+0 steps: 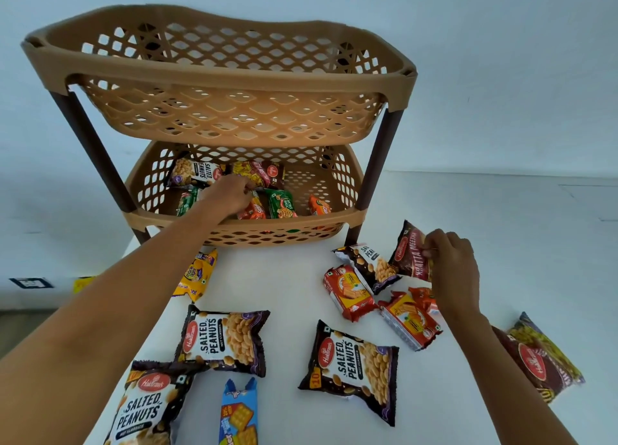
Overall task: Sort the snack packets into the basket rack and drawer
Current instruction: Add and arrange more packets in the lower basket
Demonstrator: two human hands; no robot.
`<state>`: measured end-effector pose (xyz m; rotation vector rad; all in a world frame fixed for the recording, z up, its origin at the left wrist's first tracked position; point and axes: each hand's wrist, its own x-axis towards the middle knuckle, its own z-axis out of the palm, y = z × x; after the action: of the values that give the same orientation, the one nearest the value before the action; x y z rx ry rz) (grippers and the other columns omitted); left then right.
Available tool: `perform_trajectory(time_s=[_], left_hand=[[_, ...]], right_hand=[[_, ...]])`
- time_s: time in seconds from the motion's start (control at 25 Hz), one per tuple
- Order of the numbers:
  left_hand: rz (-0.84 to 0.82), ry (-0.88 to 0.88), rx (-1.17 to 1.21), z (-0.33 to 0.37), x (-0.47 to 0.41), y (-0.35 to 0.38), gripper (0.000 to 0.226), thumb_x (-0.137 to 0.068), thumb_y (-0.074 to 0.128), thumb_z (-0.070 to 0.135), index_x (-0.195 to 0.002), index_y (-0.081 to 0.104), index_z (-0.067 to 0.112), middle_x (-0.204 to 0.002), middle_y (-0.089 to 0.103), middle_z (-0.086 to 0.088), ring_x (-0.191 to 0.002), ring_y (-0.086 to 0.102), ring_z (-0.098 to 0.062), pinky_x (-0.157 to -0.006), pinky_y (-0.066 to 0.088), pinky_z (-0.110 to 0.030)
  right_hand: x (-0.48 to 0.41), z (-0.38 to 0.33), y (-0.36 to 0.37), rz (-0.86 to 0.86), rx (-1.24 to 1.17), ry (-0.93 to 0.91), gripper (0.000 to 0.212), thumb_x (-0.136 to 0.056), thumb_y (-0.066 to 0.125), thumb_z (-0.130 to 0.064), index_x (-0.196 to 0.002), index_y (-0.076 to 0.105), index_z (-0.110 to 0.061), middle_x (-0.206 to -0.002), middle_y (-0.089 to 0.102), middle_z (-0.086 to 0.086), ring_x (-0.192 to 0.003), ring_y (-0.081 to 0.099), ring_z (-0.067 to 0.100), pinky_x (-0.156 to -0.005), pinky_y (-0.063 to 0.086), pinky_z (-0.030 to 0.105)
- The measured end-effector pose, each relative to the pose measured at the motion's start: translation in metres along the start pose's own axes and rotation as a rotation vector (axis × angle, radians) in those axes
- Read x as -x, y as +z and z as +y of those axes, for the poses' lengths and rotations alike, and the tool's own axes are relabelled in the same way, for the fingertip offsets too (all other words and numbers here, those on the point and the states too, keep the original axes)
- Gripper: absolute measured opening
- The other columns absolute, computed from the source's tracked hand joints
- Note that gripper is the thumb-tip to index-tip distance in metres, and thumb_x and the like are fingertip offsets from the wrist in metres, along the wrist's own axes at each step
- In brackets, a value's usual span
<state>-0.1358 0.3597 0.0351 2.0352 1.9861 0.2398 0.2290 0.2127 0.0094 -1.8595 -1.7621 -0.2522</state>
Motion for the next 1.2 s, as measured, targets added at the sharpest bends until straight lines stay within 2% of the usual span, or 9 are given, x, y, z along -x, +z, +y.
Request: perform_trajectory(time_s=[0.2,0.32,0.4,0.56,0.64,0.8,0.96,1.12,1.2], left_hand=[[0.015,0.023,0.068,0.005,0.0,-0.002,0.037,-0.095,0.048,0.023,-0.13,0.053,0.013,-0.12,0.061,-0.017,-0.102,0.062,-0.03,-0.086,0.053,-0.042],[0.033,0.038,0.125,0.008,0.0,-0.004,0.037,-0.095,0.047,0.019,-0.132,0.051,0.012,-0.111,0.063,-0.016,-0.069,0.061,-0.021,-0.063,0.049,-0.03],[0.031,0.04,0.151,0.012,-0.006,-0.004,0.037,-0.095,0.048,0.02,-0.132,0.05,0.012,-0.111,0.063,-0.015,-0.069,0.062,-0.019,-0.063,0.05,-0.031],[-0.02,0.019,0.039,0.026,-0.025,-0.006,0.031,-0.095,0.046,0.017,-0.122,0.053,0.003,-0.128,0.054,-0.021,-0.119,0.049,-0.037,-0.101,0.043,-0.048],[-0.042,-0.027,-0.019,0.032,-0.034,-0.006,0.042,-0.095,0.047,0.011,-0.137,0.04,0.006,-0.147,0.033,-0.019,-0.138,0.027,-0.038,-0.112,0.029,-0.051],[-0.089,0.039,-0.082,0.028,-0.055,-0.001,0.057,-0.092,0.05,0.015,-0.145,0.029,0.019,-0.154,0.025,-0.015,-0.144,0.014,-0.037,-0.114,0.017,-0.059],[-0.272,0.061,-0.156,0.029,-0.072,0.002,0.065,-0.097,0.04,0.038,-0.151,0.004,0.026,-0.16,0.002,-0.012,-0.146,0.0,-0.035,-0.115,0.01,-0.06],[-0.292,0.004,-0.2,0.018,-0.075,0.01,0.058,-0.097,0.024,0.054,-0.149,0.002,0.039,-0.159,-0.014,-0.006,-0.145,-0.015,-0.034,-0.115,0.001,-0.062],[-0.277,-0.005,-0.193,0.016,-0.074,0.011,0.055,-0.097,0.019,0.054,-0.148,0.003,0.042,-0.159,-0.015,-0.006,-0.145,-0.016,-0.033,-0.115,-0.001,-0.061]], right_hand=[[0.012,-0.047,-0.043,0.259,-0.039,-0.426,0.03,-0.079,0.072,-0.022,-0.097,0.059,-0.002,-0.099,0.067,0.02,-0.098,0.055,0.03,-0.07,0.049,0.035],[0.004,-0.089,-0.048,0.264,-0.147,-0.643,0.04,-0.089,0.053,-0.048,-0.101,0.053,-0.01,-0.102,0.068,0.015,-0.103,0.053,0.021,-0.082,0.042,0.025],[-0.012,-0.119,-0.034,0.232,-0.247,-0.671,0.039,-0.086,0.055,-0.05,-0.101,0.051,-0.014,-0.104,0.067,0.013,-0.103,0.053,0.017,-0.085,0.042,0.022],[-0.066,-0.164,0.012,0.097,-0.501,-0.562,0.024,-0.096,0.045,-0.038,-0.097,0.051,-0.015,-0.105,0.062,0.012,-0.101,0.054,0.017,-0.082,0.053,0.028],[-0.091,-0.176,0.03,-0.007,-0.518,-0.511,0.011,-0.096,0.046,-0.02,-0.096,0.054,-0.012,-0.108,0.058,0.01,-0.099,0.053,0.014,-0.081,0.056,0.035],[-0.128,-0.181,0.069,-0.247,-0.517,-0.213,0.024,-0.095,0.044,-0.036,-0.114,0.052,-0.025,-0.115,0.061,0.004,-0.102,0.058,0.008,-0.094,0.053,0.041],[-0.161,-0.188,0.091,-0.36,-0.856,0.216,0.016,-0.088,0.046,-0.035,-0.089,0.062,-0.03,-0.099,0.069,-0.002,-0.097,0.064,0.02,-0.093,0.051,0.048],[-0.185,-0.191,0.12,-0.377,-0.515,0.142,0.024,-0.098,0.042,-0.019,-0.117,0.055,-0.013,-0.115,0.057,-0.001,-0.112,0.051,0.021,-0.091,0.043,0.016],[-0.187,-0.187,0.13,-0.468,-0.061,0.007,0.041,-0.097,0.042,-0.015,-0.138,0.039,-0.012,-0.145,0.039,0.008,-0.136,0.031,0.028,-0.112,0.023,0.031]])
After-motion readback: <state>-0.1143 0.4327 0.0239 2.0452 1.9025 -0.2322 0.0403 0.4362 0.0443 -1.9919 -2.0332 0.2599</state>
